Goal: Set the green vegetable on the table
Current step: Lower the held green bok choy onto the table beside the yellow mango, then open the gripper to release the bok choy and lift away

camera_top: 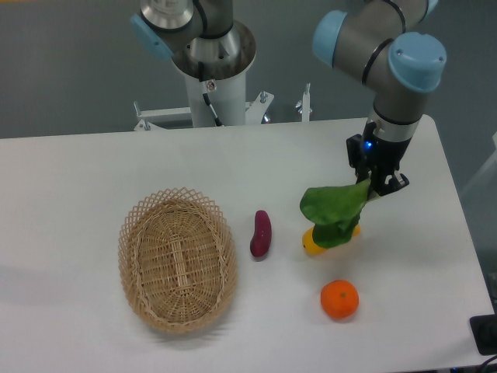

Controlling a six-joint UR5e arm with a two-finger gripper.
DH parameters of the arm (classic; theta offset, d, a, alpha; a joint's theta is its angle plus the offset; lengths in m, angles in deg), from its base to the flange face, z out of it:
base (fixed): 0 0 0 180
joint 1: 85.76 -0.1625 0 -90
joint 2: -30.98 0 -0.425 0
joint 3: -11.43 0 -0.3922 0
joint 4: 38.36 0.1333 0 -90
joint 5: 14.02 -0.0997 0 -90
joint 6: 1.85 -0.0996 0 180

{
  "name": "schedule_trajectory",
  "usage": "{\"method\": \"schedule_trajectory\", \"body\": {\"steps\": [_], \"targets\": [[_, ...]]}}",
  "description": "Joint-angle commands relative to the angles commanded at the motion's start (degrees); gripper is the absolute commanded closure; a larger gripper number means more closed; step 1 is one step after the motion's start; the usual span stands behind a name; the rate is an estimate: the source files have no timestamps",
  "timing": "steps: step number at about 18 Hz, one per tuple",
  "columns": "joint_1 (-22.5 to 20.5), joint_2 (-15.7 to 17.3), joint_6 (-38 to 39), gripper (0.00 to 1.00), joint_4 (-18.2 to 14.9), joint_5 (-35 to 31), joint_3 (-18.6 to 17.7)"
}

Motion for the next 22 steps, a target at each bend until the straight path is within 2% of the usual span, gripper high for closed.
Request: {"method": "schedule_trajectory", "body": {"steps": [3, 7, 10, 16, 18, 20, 21, 22], "targets": [[-2.1, -0.1, -7.9, 0.66, 1.8, -0.1, -2.6], [-4.6, -0.3, -16.4, 0.66, 2.2, -0.1, -3.4], [-4.8, -1.2, -18.3, 0.67, 2.4, -0.2, -4.4], [-4.5, -4.0, -18.2, 0.67, 8.9, -0.2, -6.9], [-4.5, -4.3, -17.6, 0.65, 9.0, -0.3, -7.0], [-4.6, -4.7, -17.4, 0.6, 9.0, -0.1, -7.9], [-4.7, -4.7, -17.5, 0.48, 9.1, 0.0, -8.0], [-4.7, -4.7, -17.6, 0.3, 9.1, 0.3, -7.9]]}}
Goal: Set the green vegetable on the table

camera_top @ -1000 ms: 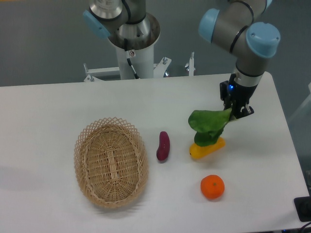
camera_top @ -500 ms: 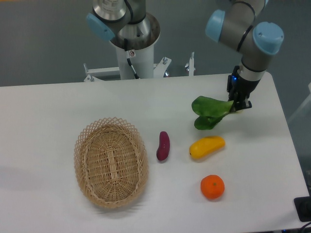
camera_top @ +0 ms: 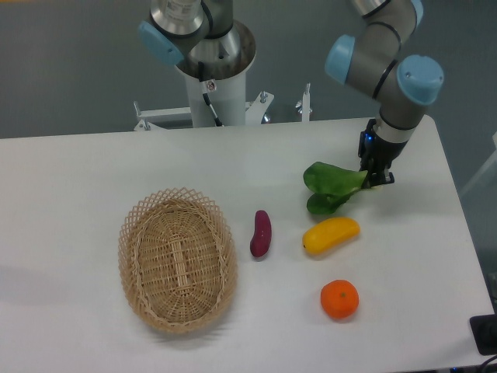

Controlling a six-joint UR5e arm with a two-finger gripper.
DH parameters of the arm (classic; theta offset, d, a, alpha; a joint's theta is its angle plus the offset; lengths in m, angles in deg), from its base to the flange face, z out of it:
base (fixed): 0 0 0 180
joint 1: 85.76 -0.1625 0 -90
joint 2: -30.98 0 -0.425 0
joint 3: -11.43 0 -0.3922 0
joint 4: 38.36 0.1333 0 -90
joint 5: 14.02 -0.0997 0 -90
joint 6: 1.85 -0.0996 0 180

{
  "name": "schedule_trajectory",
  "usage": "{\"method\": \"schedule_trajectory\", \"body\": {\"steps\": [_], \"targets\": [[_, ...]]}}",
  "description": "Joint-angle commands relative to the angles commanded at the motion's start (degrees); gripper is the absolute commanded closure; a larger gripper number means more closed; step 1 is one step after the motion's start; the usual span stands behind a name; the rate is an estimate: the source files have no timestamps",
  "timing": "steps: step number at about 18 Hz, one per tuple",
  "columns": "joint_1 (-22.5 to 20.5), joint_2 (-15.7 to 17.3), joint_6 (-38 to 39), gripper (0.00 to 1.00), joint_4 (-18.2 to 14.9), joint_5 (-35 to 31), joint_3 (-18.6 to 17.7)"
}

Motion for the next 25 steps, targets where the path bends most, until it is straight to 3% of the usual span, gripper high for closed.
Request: {"method": "schedule_trajectory", "body": {"steps": [2, 4, 14, 18, 25], "targets": [[-0.1, 0.0, 0.3, 0.08, 0.4, 1.7, 0.1], [-0.4, 0.2, 1.0, 0.0, 0.4, 4.3, 0.0], [-0.3, 7.0, 12.6, 0.0, -0.4, 4.1, 2.8], [0.8, 8.5, 17.2, 0.0, -0.6, 4.7, 4.8], [4.4, 8.4, 30.0, 0.0, -0.6, 3.8, 10.9]]}}
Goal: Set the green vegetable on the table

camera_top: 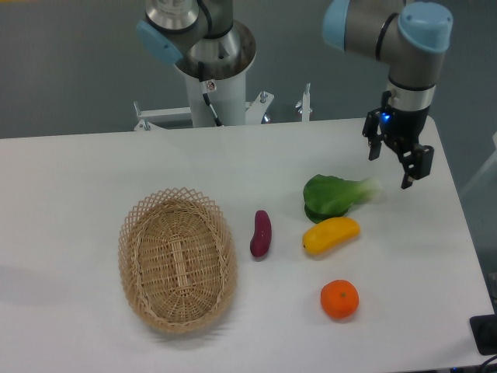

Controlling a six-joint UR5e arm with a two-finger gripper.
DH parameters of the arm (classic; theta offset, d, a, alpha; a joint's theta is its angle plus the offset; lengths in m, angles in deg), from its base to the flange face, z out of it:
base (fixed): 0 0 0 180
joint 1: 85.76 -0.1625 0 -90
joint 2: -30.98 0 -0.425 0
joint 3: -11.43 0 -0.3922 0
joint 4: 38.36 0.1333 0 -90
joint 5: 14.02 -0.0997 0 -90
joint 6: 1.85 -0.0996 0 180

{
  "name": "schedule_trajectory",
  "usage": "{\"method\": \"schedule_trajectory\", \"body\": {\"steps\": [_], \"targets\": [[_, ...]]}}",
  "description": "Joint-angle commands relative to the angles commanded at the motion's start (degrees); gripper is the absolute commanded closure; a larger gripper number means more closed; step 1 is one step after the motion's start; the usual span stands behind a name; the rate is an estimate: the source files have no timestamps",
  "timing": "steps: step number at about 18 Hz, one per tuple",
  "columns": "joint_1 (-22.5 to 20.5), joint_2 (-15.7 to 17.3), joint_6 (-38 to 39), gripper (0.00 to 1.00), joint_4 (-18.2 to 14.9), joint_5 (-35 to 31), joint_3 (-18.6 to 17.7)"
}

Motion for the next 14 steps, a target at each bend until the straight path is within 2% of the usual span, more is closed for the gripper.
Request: {"method": "schedule_trajectory", "body": {"steps": [4, 7, 14], "targets": [[3.6, -0.4, 3.2, 0.0, -0.2, -6.0, 2.9], [7.6, -0.8, 3.4, 0.0, -2.5, -12.5, 6.1], [10.9, -1.1, 12.5, 0.0, -2.7, -13.6, 6.7]]}}
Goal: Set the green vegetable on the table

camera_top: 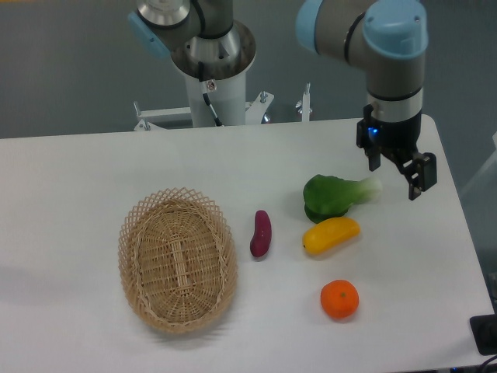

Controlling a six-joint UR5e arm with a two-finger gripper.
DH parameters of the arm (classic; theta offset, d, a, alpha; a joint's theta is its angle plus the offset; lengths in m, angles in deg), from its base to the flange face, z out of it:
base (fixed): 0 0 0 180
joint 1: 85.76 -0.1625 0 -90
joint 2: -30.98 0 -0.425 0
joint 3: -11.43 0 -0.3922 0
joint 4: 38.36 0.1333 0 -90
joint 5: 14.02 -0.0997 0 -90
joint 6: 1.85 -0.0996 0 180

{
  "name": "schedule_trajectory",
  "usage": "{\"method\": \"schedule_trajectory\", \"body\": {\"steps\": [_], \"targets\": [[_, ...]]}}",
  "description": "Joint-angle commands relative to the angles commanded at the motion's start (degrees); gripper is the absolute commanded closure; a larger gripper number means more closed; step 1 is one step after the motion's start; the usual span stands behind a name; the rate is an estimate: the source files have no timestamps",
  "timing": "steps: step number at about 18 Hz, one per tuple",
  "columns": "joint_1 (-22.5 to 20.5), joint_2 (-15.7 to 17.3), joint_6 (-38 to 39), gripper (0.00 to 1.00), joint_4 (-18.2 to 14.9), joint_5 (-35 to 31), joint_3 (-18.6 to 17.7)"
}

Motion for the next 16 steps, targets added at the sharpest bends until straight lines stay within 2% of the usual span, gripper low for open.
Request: {"method": "schedule_trajectory", "body": {"steps": [10, 16], "targets": [[5.0, 0.4, 8.3, 0.0, 0.3, 1.0, 0.0], [6.8, 0.4, 9.2, 0.0, 0.4, 1.3, 0.1]]}}
